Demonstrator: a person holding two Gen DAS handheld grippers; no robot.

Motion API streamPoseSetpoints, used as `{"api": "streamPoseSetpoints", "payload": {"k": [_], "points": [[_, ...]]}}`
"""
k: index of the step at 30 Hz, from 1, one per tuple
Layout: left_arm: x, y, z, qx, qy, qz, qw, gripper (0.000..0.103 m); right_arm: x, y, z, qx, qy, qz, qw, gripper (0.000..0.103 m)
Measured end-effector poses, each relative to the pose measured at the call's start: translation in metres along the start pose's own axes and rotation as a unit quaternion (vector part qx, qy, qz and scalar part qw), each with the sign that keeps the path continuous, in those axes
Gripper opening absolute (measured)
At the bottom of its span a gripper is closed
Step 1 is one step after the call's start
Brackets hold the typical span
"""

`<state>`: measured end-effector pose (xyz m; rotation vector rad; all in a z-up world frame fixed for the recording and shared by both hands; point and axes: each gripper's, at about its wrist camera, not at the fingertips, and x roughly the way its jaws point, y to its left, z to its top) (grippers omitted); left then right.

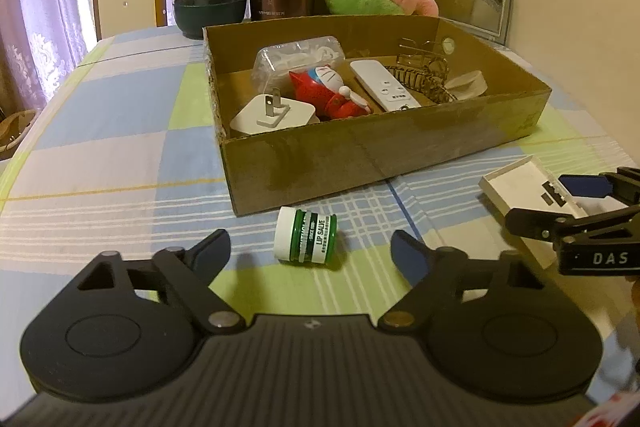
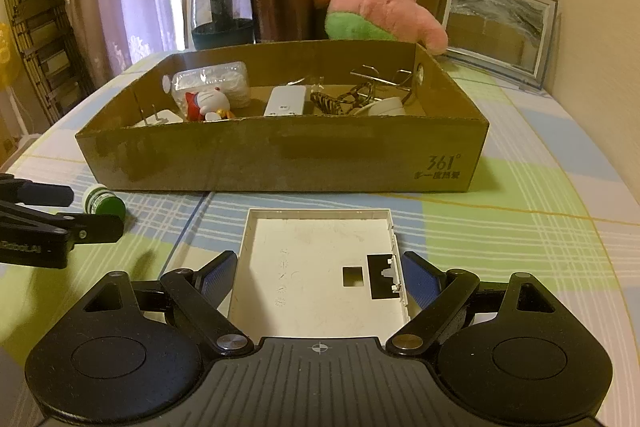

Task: Organize rigid objects
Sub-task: 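Grasp the white plastic tray edge with the right tool while the left tool grasps the green lip balm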

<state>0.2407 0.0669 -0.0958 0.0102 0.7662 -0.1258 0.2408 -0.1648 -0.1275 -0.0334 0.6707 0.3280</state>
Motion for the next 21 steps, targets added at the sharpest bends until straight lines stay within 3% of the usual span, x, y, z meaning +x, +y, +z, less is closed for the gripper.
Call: {"api": "streamPoseSetpoints", "payload": {"k": [4,14,19,21], "points": [[0.003,-0.0007,0.0004,0.006,0.001,0.004,1.0,0.065,0.0002,-0.0007,-0.0002,0.001,0.002,-0.001,1.0,0.084],[0.006,-0.001,0.001,0.005,0.004,0.003,1.0,0.049,-0.0008,-0.0009,0.0007,0.003,0.0,0.001,1.0,0.084],[0.0084,0.0003,0.0008,0.002,0.008,0.007,0.9999,0.028,-0.0024,-0.0009,0.0012,0.004,-0.002,0.001,1.0,0.084],[0.0079,0.0007,0.001,0.0,0.008,0.01,0.9999,0.027,-0.0024,-0.0009,0.0011,0.005,-0.002,0.001,1.0,0.084]]}}
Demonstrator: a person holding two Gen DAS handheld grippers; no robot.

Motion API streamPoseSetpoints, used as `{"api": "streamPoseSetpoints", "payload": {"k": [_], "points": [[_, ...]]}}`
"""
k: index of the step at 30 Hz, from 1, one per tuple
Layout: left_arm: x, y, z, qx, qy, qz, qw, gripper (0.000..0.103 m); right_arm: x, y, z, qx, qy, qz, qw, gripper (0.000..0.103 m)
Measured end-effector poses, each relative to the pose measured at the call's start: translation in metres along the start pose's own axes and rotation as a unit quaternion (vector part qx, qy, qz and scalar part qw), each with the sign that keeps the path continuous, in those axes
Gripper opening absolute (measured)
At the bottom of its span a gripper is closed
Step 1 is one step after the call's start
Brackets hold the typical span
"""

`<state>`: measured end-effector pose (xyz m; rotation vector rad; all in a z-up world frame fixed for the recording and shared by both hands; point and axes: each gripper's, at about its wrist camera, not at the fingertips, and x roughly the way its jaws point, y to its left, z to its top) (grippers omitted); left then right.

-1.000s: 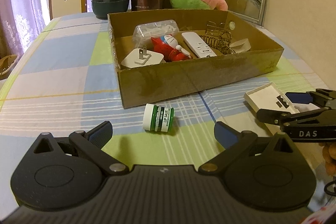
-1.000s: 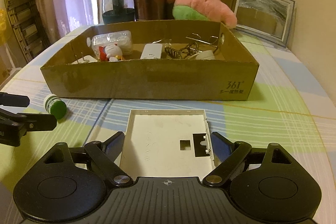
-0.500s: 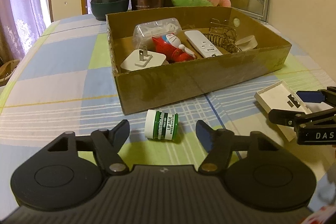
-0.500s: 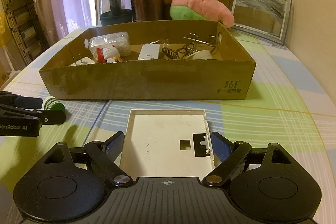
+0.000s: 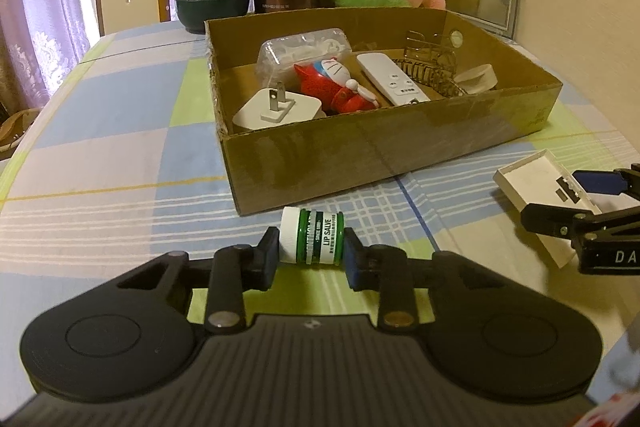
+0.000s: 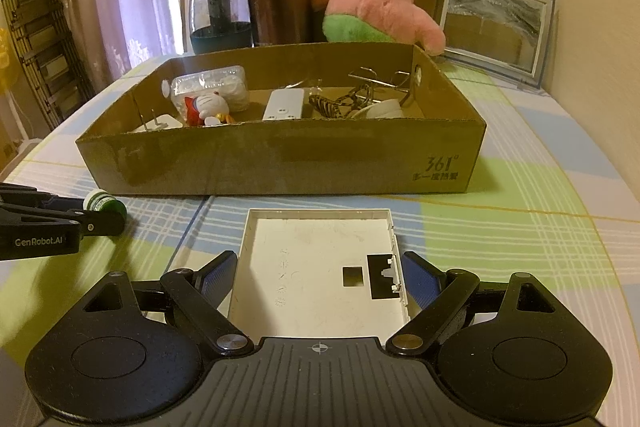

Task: Organize rigid objects
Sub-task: 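Grasp the white plastic tray edge with the right tool while the left tool grasps the green lip balm, then carry the lip balm and white tray over the cardboard box with both tools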

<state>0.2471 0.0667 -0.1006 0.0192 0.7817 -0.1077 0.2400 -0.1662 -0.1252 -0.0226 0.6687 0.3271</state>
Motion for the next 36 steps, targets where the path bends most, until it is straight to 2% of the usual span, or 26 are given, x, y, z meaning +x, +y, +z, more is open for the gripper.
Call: {"api": "streamPoseSetpoints", "payload": {"k": [11,21,29,36], "points": [[-0.013,-0.002,0.004,-0.01,0.002,-0.01,0.9999,0.027,-0.009,0.0,0.004,0.002,-0.009,0.002,1.0,0.084],[-0.034,-0.015,0.02,-0.013,-0.009,-0.025,0.9996,0.027,-0.033,-0.006,0.018,0.019,-0.02,0.003,1.0,0.084],[-0.05,-0.028,0.05,-0.002,-0.03,-0.032,0.999,0.027,-0.051,-0.016,0.049,0.023,-0.044,-0.002,0.999,0.084],[-0.047,-0.039,0.085,0.015,-0.044,-0.044,0.998,0.027,-0.049,-0.029,0.085,0.026,-0.055,-0.003,0.998,0.084]]}}
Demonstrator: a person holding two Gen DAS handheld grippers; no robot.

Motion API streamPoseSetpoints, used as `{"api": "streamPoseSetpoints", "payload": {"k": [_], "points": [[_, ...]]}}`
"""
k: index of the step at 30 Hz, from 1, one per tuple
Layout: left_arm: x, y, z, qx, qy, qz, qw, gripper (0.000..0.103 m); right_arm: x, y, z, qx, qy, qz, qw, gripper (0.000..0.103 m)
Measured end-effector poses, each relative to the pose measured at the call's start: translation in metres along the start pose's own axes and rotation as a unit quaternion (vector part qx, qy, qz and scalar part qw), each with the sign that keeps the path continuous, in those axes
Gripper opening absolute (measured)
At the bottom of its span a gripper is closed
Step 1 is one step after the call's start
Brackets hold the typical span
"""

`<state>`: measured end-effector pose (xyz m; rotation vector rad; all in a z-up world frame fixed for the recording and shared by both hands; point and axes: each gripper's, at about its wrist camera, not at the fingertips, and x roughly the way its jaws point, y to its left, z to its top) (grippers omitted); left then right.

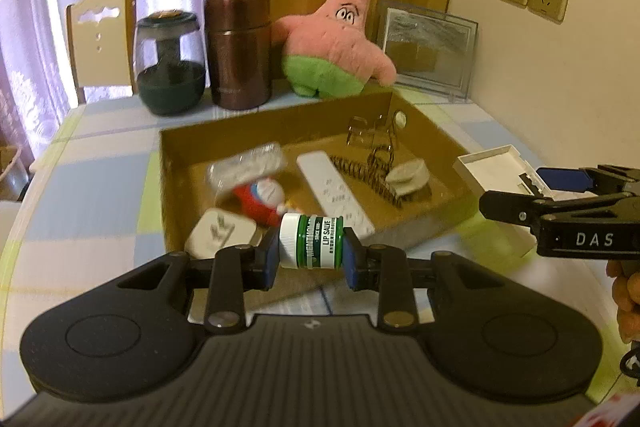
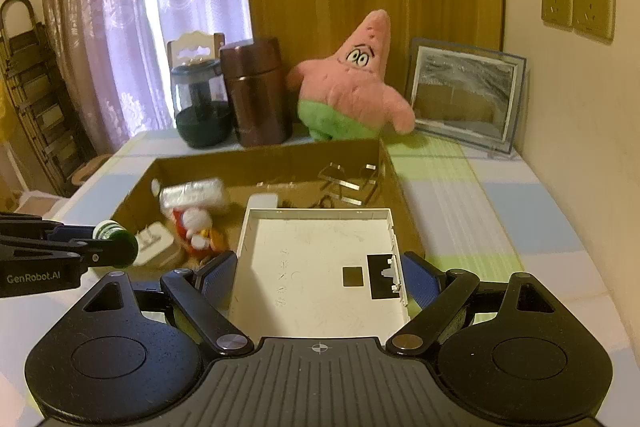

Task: Organize rigid objects
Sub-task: 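Carry the lip balm and white tray over the cardboard box with both tools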

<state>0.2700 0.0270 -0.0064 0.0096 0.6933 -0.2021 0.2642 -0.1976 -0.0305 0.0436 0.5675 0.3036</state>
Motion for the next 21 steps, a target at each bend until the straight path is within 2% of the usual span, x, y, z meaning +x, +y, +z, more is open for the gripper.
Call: {"api": "streamPoseSetpoints", "payload": {"k": [9,21], "points": [[0.035,0.001,0.031,0.008,0.01,-0.006,0.9999,0.027,0.032,-0.016,0.028,0.003,0.012,-0.002,1.0,0.084],[0.074,0.002,0.046,0.0,0.026,-0.01,0.9996,0.027,0.065,-0.024,0.041,0.02,0.031,0.0,0.999,0.084]]}}
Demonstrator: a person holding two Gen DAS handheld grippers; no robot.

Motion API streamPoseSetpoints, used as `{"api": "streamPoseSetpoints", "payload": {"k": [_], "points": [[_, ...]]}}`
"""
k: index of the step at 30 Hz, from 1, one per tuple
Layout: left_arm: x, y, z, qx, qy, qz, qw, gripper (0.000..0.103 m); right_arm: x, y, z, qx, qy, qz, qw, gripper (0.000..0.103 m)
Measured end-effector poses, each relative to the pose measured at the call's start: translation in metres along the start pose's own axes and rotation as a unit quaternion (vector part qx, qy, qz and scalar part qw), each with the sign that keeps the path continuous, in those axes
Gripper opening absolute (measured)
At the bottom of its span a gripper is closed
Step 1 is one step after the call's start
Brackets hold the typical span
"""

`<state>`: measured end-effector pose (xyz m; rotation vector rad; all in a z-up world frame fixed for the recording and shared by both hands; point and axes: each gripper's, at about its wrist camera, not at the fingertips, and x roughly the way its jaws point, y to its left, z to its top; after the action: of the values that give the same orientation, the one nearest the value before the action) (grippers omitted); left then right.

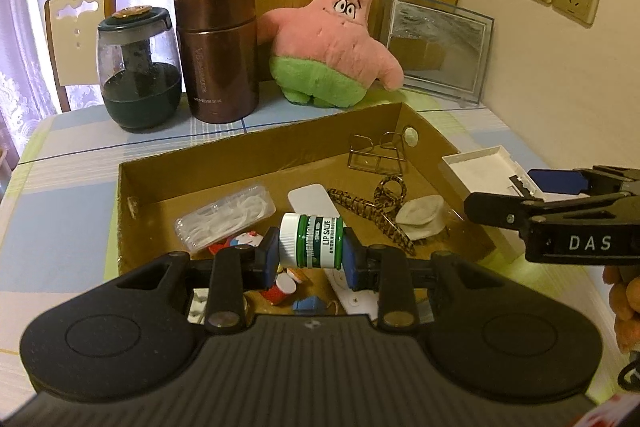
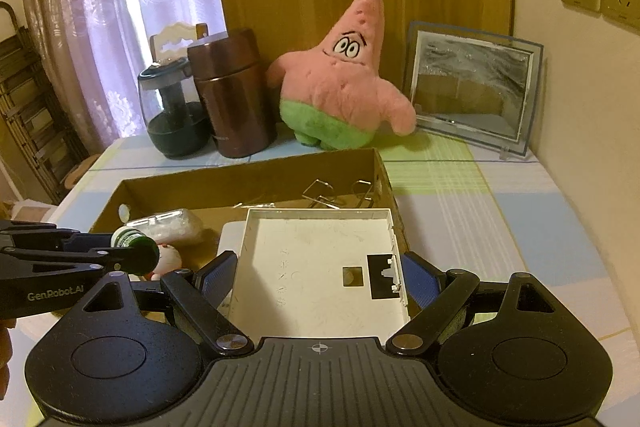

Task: Organize rigid objects
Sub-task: 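Carry the lip balm and white tray over the cardboard box with both tools, then open the left tool to drop the lip balm in the box while the right tool releases the tray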

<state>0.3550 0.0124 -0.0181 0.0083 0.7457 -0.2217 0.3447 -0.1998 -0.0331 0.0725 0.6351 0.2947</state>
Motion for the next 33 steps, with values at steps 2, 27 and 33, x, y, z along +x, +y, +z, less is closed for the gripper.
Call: {"api": "streamPoseSetpoints", "payload": {"k": [2,27,33], "points": [[0.006,0.0,0.001,0.0,0.003,0.001,1.0,0.027,0.004,-0.001,0.001,0.002,0.001,-0.001,1.0,0.085],[-0.007,0.016,-0.009,-0.003,-0.023,0.039,0.9989,0.073,0.018,-0.001,0.011,0.032,0.006,0.01,0.999,0.084],[-0.01,0.018,-0.013,-0.003,-0.024,0.039,0.9989,0.079,0.024,0.007,0.015,0.038,0.007,0.021,0.999,0.085]]}}
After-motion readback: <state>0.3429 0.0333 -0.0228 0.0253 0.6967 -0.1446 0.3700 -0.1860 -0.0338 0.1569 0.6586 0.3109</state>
